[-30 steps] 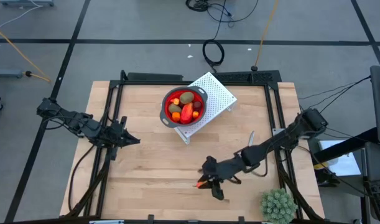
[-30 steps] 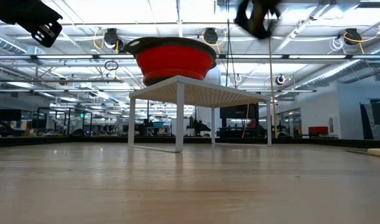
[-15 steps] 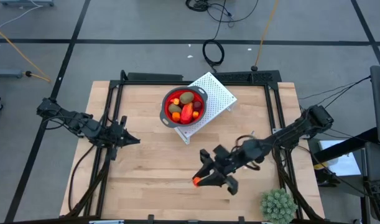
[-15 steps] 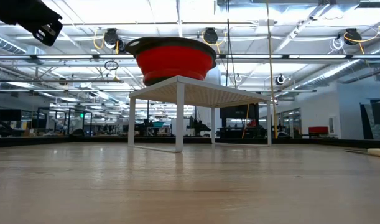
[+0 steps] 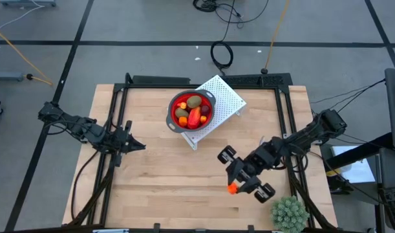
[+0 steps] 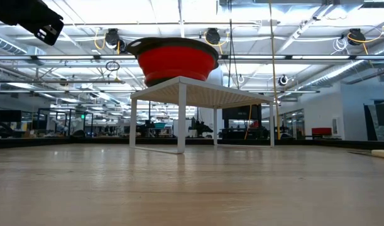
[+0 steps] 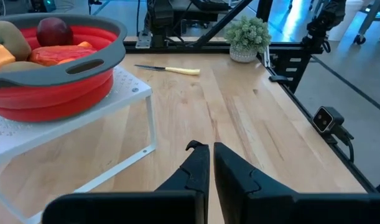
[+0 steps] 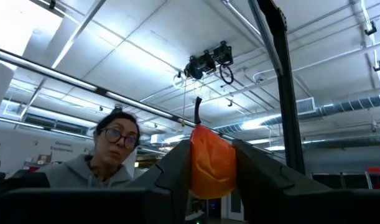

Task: Pick & Place Fruit
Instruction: Put the peach into the red strainer bowl on the shelf

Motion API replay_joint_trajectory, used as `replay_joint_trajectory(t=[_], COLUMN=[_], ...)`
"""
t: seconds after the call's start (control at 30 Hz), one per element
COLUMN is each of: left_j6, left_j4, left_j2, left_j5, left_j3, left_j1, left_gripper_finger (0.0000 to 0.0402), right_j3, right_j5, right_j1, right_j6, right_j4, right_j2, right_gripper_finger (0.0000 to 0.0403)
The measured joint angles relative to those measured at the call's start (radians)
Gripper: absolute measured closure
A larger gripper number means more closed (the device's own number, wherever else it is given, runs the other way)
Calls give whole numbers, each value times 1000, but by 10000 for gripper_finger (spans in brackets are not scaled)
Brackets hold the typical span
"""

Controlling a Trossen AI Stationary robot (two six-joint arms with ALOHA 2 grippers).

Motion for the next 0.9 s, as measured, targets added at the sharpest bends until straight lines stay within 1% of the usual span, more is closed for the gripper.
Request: replay_joint_trajectory(t=[0.37,0.53,0.73,0.9], left_j6=[1,2,83,109], left_j4=[0,0,1,14], left_j2=[0,0,0,0], left_j5=[0,-3,-4,-4], left_j3=[0,0,0,0], left_j1=[0,0,0,0], left_gripper_finger=[380,380,380,380], right_j3=[0,0,0,-1], right_j5=[16,175,437,644], right_j1=[0,0,0,-2], right_j6=[2,-9,-63,-108], right_j4=[-51,-165,-369,-474], right_j2=[0,0,0,0], right_gripper_finger=[300,299,301,299])
